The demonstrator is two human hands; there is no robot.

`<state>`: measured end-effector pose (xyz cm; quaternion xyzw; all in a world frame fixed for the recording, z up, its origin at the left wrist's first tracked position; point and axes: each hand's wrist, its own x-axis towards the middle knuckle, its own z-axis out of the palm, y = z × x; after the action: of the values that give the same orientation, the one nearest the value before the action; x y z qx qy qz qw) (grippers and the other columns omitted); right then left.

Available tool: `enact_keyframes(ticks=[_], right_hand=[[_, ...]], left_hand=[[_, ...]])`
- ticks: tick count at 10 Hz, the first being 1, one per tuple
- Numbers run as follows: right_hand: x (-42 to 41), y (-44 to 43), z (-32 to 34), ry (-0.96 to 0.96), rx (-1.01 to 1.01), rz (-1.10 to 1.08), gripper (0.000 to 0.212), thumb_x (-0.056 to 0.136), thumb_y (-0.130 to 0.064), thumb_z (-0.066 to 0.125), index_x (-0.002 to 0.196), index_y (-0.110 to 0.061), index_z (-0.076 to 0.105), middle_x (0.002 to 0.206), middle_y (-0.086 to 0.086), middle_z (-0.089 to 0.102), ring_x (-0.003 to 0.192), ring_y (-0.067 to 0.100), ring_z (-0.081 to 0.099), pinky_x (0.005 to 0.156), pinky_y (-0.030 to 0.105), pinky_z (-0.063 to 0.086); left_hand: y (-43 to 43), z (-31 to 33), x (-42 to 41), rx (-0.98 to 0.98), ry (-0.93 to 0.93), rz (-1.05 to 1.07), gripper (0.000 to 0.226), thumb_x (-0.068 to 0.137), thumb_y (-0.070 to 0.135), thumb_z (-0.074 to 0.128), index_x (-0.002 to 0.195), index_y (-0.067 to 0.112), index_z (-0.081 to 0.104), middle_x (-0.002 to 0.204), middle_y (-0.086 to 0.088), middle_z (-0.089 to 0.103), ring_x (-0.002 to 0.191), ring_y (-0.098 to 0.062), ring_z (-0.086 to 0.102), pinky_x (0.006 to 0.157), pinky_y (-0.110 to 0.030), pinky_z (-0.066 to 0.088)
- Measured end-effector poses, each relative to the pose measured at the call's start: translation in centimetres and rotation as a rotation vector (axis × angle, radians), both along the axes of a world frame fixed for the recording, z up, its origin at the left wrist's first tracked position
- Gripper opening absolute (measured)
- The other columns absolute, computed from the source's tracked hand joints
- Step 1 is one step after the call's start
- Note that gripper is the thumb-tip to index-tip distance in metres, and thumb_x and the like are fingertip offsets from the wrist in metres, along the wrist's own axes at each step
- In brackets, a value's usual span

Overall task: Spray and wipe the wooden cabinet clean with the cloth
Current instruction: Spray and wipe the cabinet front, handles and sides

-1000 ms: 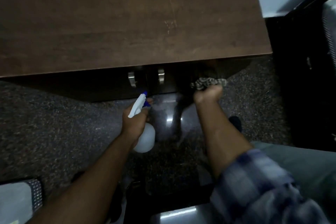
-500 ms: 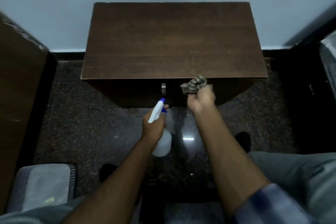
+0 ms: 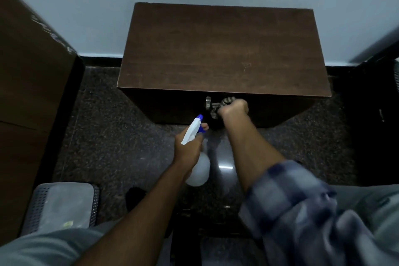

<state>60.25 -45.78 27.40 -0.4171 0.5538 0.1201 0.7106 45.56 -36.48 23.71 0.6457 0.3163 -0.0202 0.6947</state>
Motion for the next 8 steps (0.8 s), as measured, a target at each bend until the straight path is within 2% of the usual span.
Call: enact_keyframes(ticks=[1, 2, 3, 4, 5, 6, 7, 8], right_hand=[[-3.0, -3.5, 0.7, -0.234, -0.109, 0.431, 0.02, 0.099, -0.02, 0.046, 0.085, -0.013, 0.058, 0.089, 0.013, 0.06, 0.073, 0.026, 0.062, 0.081, 0.038, 0.057], [-5.2, -6.5, 1.4, -0.299, 0.058, 0.732, 0.024, 0.086, -0.03, 0.068, 0.105, -0.015, 0.068, 0.097, 0.006, 0.074, 0.084, 0.022, 0.074, 0.07, 0.037, 0.063], [-5.9, -7.4, 3.4, -0.469, -0.099, 0.836, 0.026, 0.084, -0.024, 0.07, 0.106, -0.011, 0.068, 0.096, 0.003, 0.075, 0.083, 0.016, 0.074, 0.069, 0.032, 0.063], [-3.9, -7.1, 2.8, -0.374, 0.119, 0.532, 0.012, 0.086, -0.007, 0.056, 0.084, -0.001, 0.066, 0.068, 0.005, 0.07, 0.056, 0.012, 0.07, 0.047, 0.024, 0.058], [-3.6, -8.2, 2.0, -0.327, 0.394, -0.035, 0.046, 0.104, -0.002, 0.032, 0.068, -0.003, 0.06, 0.046, 0.005, 0.061, 0.037, 0.01, 0.06, 0.04, 0.016, 0.05], [-6.2, -8.5, 0.8, -0.431, 0.378, -0.088, 0.035, 0.106, -0.013, 0.035, 0.099, -0.009, 0.069, 0.089, 0.004, 0.075, 0.08, 0.013, 0.072, 0.079, 0.021, 0.058], [-8.1, -5.4, -1.1, -0.375, 0.367, -0.116, 0.037, 0.107, -0.015, 0.028, 0.111, -0.011, 0.065, 0.107, 0.008, 0.071, 0.094, 0.021, 0.068, 0.097, 0.036, 0.052], [-9.4, -1.5, -3.1, -0.187, 0.353, -0.044, 0.04, 0.107, -0.013, 0.033, 0.135, 0.004, 0.055, 0.133, 0.024, 0.06, 0.121, 0.035, 0.059, 0.109, 0.043, 0.045]], left_hand=[[-0.1, 0.4, 0.3, -0.018, -0.014, -0.003, 0.045, 0.09, -0.012, 0.053, 0.117, 0.016, 0.076, 0.096, 0.006, 0.079, 0.065, -0.008, 0.058, 0.054, -0.017, 0.046], [-0.1, 0.4, 1.3, -0.003, -0.029, -0.027, 0.047, 0.09, -0.013, 0.051, 0.118, 0.015, 0.075, 0.105, 0.001, 0.079, 0.076, -0.011, 0.063, 0.058, -0.018, 0.049], [-0.7, 0.5, 1.7, 0.015, -0.016, -0.086, 0.047, 0.089, -0.013, 0.052, 0.113, 0.022, 0.074, 0.104, 0.001, 0.078, 0.079, -0.008, 0.066, 0.062, -0.018, 0.05], [-1.5, 0.7, 2.2, -0.005, 0.006, -0.133, 0.042, 0.087, -0.012, 0.054, 0.113, 0.012, 0.077, 0.104, -0.002, 0.079, 0.083, -0.005, 0.07, 0.067, -0.018, 0.051], [-1.8, 0.7, 2.3, -0.036, 0.051, -0.094, 0.039, 0.086, -0.012, 0.053, 0.102, 0.014, 0.078, 0.09, 0.001, 0.079, 0.069, -0.001, 0.068, 0.059, -0.016, 0.049], [-1.5, 0.8, 2.0, -0.018, 0.092, -0.014, 0.042, 0.088, -0.009, 0.051, 0.101, 0.021, 0.078, 0.089, 0.004, 0.079, 0.065, -0.005, 0.064, 0.053, -0.017, 0.047], [-0.7, 1.1, 2.0, 0.008, 0.076, 0.018, 0.049, 0.089, -0.009, 0.052, 0.1, 0.033, 0.075, 0.091, 0.01, 0.077, 0.069, 0.0, 0.066, 0.056, -0.018, 0.049], [0.3, 1.7, 2.4, 0.064, 0.057, -0.019, 0.047, 0.085, -0.011, 0.052, 0.086, 0.03, 0.075, 0.078, 0.007, 0.075, 0.06, 0.0, 0.064, 0.058, -0.024, 0.05]])
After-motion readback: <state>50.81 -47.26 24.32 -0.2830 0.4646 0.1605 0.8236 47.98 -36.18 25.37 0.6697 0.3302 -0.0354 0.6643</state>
